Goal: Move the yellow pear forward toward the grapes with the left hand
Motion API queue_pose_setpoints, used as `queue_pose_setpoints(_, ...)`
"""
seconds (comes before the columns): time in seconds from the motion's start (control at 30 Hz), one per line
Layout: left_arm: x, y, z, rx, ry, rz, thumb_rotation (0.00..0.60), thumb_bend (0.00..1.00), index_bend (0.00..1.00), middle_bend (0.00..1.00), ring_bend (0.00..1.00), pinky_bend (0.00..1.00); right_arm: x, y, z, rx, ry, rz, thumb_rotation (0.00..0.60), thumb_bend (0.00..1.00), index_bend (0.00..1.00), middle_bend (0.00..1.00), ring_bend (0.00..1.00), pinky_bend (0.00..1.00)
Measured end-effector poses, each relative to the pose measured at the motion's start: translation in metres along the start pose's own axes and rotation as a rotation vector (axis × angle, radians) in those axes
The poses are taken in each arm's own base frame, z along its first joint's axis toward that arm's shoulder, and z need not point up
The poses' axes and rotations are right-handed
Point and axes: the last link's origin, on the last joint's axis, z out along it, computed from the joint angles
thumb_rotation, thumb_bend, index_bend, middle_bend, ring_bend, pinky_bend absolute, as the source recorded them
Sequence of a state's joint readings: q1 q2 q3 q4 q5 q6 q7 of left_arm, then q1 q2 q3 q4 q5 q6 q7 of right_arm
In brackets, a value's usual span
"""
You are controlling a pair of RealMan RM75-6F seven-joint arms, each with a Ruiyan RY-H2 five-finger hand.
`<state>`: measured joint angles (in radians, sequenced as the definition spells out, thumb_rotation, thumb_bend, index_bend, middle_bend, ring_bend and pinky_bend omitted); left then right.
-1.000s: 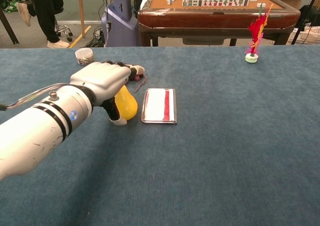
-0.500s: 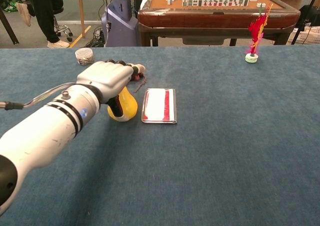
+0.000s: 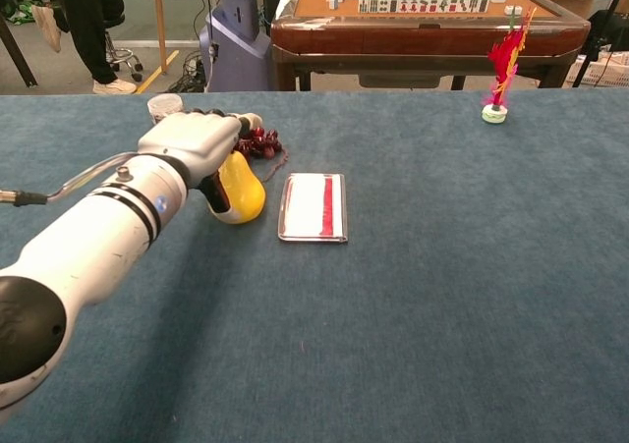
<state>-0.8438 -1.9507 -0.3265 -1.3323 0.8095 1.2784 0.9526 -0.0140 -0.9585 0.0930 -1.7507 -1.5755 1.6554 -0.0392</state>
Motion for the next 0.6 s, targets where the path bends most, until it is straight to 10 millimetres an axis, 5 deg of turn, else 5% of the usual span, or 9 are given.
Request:
queue_pose_setpoints(0.37,0.002,-0.018,-0.018,-0.001,0.018,-0.013,0.6,0.0,0.0,0.0,0.0,0.0,-0.002,0.0,0.001,-0.003,-0.009,-0.001,0.6,0.1,0.46,0.3,0.22,0.33)
queue_pose_setpoints(0.6,0.009,-0.049,-0.041,0.012,0.042,0.014,0.6,0.0,0.0,0.0,0.0,0.0,-0.005,0.001,0.001,-0.007,-0.016,-0.009,0.6,0.1,0.46,0.31,0.22,0.33)
